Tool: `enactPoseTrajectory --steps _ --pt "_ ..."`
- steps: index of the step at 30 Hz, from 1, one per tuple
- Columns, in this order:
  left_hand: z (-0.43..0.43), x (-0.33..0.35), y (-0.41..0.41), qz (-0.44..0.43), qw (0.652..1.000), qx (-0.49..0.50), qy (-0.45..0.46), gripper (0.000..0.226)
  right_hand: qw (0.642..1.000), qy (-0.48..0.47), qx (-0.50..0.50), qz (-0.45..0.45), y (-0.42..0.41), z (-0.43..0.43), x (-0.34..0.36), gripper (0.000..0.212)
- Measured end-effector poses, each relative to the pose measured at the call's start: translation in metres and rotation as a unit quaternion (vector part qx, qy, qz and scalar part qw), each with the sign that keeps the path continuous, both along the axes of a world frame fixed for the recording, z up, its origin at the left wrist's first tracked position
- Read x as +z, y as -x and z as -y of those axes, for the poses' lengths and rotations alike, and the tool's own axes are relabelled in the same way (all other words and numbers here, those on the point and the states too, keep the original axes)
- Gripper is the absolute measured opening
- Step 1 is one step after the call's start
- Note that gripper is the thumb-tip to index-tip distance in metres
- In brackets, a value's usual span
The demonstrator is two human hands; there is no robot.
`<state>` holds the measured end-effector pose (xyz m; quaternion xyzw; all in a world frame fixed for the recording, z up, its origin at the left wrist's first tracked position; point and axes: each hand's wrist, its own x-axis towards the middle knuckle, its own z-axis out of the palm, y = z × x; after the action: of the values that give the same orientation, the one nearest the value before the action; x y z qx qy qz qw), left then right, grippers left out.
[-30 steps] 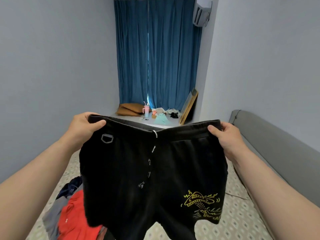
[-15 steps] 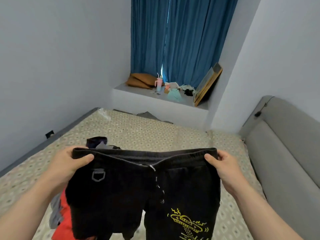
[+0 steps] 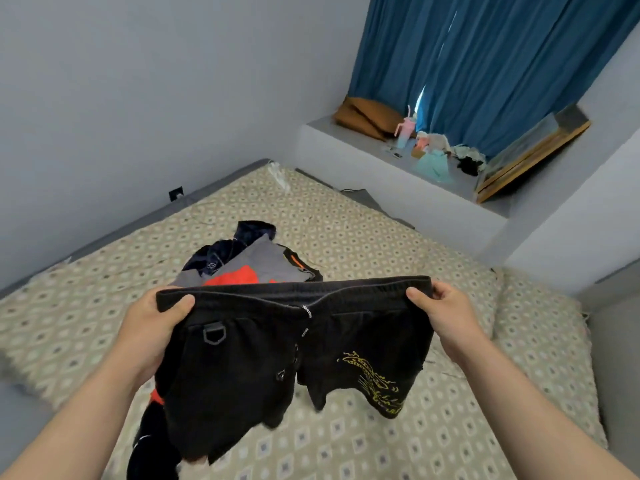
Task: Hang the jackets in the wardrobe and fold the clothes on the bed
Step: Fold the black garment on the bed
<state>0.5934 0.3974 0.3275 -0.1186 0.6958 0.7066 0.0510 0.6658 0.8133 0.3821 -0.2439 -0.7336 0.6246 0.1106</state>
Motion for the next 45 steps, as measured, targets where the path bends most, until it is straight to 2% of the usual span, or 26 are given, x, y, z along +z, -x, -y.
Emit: enactPoseTrajectory --steps 4,8,11,17,20,23,29,32,35,38,42,45 --pt "-0.004 -0.014 0.011 -0.001 0.998 0.061 -0.009 0.017 0.999 -0.014 0.03 0.006 0.041 -0.001 -0.016 0.01" --pt "-0.008 -0.048 0.024 -0.015 0.992 0.122 0.041 0.011 0.994 -0.04 0.095 0.029 0.1 -0.008 -0.06 0.01" --pt "-0.014 -0.09 0.038 -0.007 0.98 0.181 0.088 0.009 0.982 -0.094 0.164 0.025 0.156 -0.014 -0.111 0.01" --pt "-0.02 -0.207 0.05 -0.052 0.92 0.27 0.28 0.011 0.947 -0.218 0.234 -0.036 0.236 -0.02 -0.238 0.006" --pt "-0.024 -0.252 0.043 -0.078 0.896 0.298 0.32 0.016 0.934 -0.242 0.247 -0.086 0.246 -0.024 -0.285 0.004" --pt "-0.042 -0.269 0.03 -0.124 0.883 0.323 0.316 0.023 0.929 -0.238 0.252 -0.132 0.246 -0.042 -0.31 0.0" --pt "-0.103 -0.24 -0.039 -0.145 0.867 0.356 0.317 0.035 0.904 -0.214 0.29 -0.231 0.212 -0.09 -0.291 0.003" --pt "-0.136 -0.207 -0.091 -0.15 0.871 0.352 0.307 0.039 0.891 -0.194 0.308 -0.273 0.183 -0.12 -0.264 0.004" --pt "-0.171 -0.168 -0.139 -0.168 0.875 0.351 0.287 0.027 0.88 -0.162 0.328 -0.304 0.156 -0.153 -0.231 0.004" --pt "-0.202 -0.124 -0.178 -0.206 0.858 0.357 0.307 0.009 0.873 -0.137 0.341 -0.32 0.138 -0.182 -0.192 0.014" --pt "-0.234 -0.067 -0.212 -0.249 0.835 0.365 0.327 0.01 0.861 -0.082 0.368 -0.342 0.126 -0.21 -0.145 0.009" --pt "-0.244 -0.044 -0.221 -0.266 0.831 0.372 0.317 0.013 0.853 -0.058 0.388 -0.343 0.123 -0.217 -0.124 0.009"
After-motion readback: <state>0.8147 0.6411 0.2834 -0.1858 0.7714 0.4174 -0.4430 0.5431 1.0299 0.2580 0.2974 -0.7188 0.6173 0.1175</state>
